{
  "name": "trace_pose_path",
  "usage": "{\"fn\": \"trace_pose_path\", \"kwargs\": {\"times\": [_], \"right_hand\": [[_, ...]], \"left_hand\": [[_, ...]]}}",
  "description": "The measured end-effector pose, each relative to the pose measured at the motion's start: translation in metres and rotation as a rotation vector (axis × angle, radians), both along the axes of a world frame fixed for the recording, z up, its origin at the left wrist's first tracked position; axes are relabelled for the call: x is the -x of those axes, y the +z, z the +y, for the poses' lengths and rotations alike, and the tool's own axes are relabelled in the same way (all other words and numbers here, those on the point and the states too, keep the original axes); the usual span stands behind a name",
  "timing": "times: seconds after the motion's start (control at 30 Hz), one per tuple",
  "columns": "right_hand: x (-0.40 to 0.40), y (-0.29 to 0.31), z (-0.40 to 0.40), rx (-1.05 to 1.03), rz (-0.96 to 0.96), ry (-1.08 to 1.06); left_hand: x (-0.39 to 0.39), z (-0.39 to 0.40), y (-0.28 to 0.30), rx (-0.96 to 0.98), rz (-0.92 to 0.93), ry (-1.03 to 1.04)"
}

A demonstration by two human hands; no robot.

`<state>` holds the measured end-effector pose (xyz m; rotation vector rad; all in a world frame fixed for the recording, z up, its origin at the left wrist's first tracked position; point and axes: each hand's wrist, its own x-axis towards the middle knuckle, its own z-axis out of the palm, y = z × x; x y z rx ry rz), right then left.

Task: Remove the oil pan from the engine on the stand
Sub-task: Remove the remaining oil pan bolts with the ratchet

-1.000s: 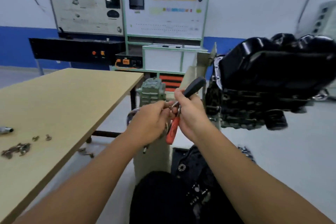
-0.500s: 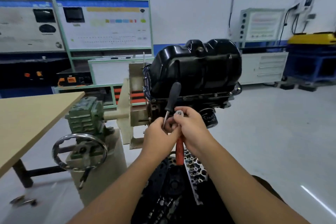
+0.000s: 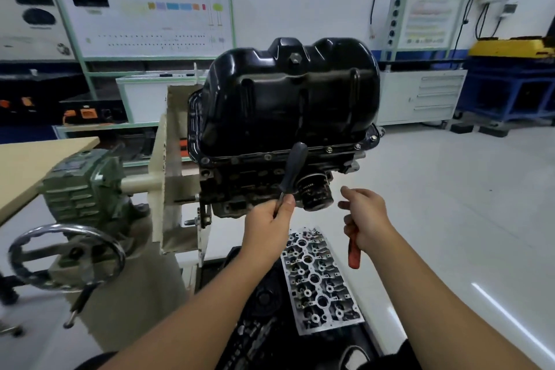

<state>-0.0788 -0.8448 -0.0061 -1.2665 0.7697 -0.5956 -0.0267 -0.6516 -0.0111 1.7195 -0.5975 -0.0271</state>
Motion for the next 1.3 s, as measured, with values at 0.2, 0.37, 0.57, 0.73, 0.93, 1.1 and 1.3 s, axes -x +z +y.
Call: {"fn": "trace_pose_path", "kwargs": {"times": [0.2, 0.37, 0.57, 0.73, 0.93, 1.1, 1.3], "right_hand": [[-0.027, -0.006, 0.003, -0.052, -0.032, 0.131], [-0.030, -0.001, 0.005, -0.095, -0.055, -0.073], [-0.015, 0.018, -0.001, -0.233, -0.350, -0.195], [-0.007, 0.034, -0.017, -0.190, -0.318, -0.147], [-0.001, 0.058, -0.060, -0.168, -0.383, -0.302], [0.000, 0.097, -0.053, -0.110, -0.530, -0.312], [0.004, 0.158, -0.042, -0.117, -0.592, 0.070]], "left_hand": [[-0.005, -0.018, -0.013, 0.033, 0.007, -0.032], [-0.006, -0.022, 0.003, 0.044, -0.104, -0.150], [0.002, -0.039, 0.040, 0.010, -0.318, -0.363], [-0.001, -0.060, 0.087, 0.084, -0.410, -0.388], [-0.024, -0.069, 0.117, 0.182, -0.498, -0.361], [-0.039, -0.078, 0.113, 0.189, -0.549, -0.273], [-0.041, -0.083, 0.101, 0.241, -0.602, -0.189]]}}
